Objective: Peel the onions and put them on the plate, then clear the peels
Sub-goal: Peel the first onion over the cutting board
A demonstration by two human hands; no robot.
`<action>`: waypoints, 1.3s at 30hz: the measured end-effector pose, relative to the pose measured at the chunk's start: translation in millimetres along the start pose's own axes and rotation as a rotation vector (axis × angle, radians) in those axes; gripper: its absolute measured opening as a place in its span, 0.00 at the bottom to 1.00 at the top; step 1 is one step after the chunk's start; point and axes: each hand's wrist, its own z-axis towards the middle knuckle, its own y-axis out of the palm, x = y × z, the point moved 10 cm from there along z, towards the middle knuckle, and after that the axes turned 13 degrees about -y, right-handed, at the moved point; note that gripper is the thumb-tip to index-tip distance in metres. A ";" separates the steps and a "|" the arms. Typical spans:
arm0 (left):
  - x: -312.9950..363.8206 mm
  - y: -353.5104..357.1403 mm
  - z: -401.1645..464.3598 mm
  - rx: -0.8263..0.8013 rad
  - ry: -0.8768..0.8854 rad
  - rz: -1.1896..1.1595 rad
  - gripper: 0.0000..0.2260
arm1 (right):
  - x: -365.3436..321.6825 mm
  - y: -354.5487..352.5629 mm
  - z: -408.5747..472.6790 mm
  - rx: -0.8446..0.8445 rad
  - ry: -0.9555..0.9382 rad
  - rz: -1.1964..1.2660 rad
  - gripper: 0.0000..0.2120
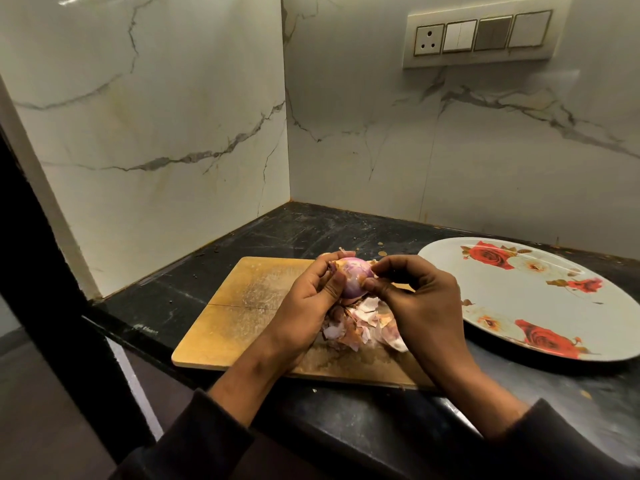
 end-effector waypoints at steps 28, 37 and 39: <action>-0.6 -1.9 0.6 0.025 -0.015 -0.092 0.18 | -6.6 13.8 -2.3 -0.093 -0.108 -0.162 0.19; -3.9 -1.4 0.5 0.001 -0.046 -0.121 0.18 | -4.9 10.1 -3.1 -0.071 -0.065 -0.076 0.13; -4.5 -2.2 -0.9 0.010 -0.059 -0.145 0.17 | -4.0 8.3 -2.0 -0.068 -0.057 -0.057 0.13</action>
